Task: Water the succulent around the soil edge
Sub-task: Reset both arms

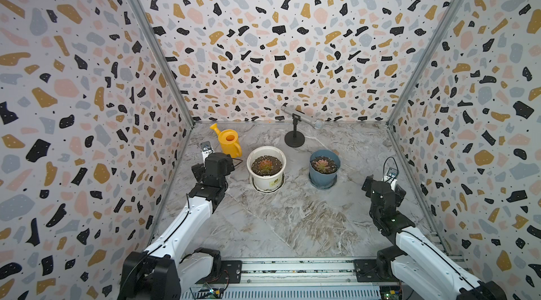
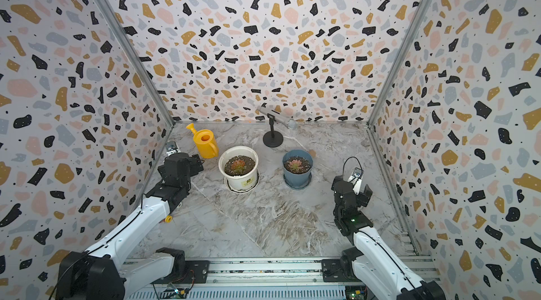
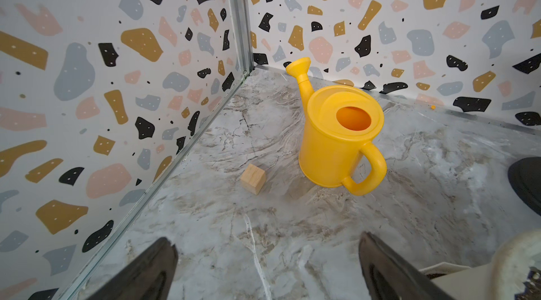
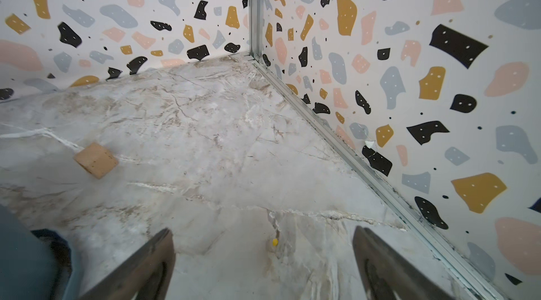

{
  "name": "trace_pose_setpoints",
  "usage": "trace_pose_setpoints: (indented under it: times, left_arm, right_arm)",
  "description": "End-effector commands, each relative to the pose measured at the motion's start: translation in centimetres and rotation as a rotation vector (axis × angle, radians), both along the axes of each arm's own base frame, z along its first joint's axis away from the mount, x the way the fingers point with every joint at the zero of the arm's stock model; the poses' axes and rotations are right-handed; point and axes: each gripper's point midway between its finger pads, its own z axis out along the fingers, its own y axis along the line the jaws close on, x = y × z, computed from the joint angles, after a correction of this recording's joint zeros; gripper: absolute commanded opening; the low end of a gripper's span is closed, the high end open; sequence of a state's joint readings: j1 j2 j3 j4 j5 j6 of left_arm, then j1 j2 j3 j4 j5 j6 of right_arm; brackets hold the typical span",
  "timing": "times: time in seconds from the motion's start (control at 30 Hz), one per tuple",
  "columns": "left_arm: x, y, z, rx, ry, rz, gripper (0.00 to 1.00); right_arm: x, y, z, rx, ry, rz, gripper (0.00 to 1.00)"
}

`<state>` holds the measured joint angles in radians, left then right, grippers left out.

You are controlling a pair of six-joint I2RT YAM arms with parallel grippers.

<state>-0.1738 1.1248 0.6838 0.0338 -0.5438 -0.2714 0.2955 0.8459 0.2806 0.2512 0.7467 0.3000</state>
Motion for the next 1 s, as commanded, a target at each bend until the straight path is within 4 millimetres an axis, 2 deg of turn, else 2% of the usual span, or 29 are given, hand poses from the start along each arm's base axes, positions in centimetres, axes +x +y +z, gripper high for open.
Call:
trace_pose_setpoints:
  times: [0.0, 0.1, 0.13, 0.23, 0.37, 0.5, 0.57, 0.67, 0.8, 0.97]
  left_arm:
    - [0.6, 0.8, 0.2, 0.031, -0.062, 0.021, 1.00]
    - [-0.5, 1.8, -2.9, 0.040, -0.064, 0.073, 1.00]
    - [-0.6, 2.1, -3.3, 0.039, -0.066, 0.092, 1.00]
    - [0.4, 1.4, -3.7, 0.040, -0.036, 0.044, 1.00]
    - [1.1, 1.2, -3.7, 0.063, -0.038, 0.019, 1.00]
    - [1.3, 0.9, -3.7, 0.064, -0.034, -0.012, 1.00]
    - [0.9, 1.1, -3.7, 0.067, -0.037, -0.005, 1.00]
    - [0.1, 1.4, -3.6, 0.082, -0.052, 0.002, 1.00]
    - [-0.6, 1.7, -4.7, 0.100, -0.022, 0.012, 1.00]
    - [-0.7, 1.3, -5.4, 0.112, -0.053, -0.025, 1.00]
  right_arm:
    - [1.7, -0.1, 2.4, -0.115, -0.120, 0.035, 0.99]
    - [2.4, -0.6, 1.0, -0.205, -0.082, 0.028, 0.99]
    - [2.7, -0.7, 0.4, -0.219, -0.060, 0.021, 0.99]
    - [3.5, -0.6, -1.3, -0.258, -0.018, 0.032, 0.99]
    - [4.5, 0.8, -1.5, -0.259, -0.018, 0.125, 0.99]
    - [5.0, 1.2, -2.2, -0.250, -0.021, 0.151, 0.99]
    - [5.5, 1.5, -3.3, -0.234, -0.046, 0.184, 0.99]
    - [5.3, 2.1, -2.3, -0.242, -0.127, 0.217, 0.99]
    - [5.4, 2.4, -3.1, -0.236, -0.084, 0.241, 0.99]
    - [5.6, 3.0, -2.9, -0.243, -0.106, 0.277, 0.99]
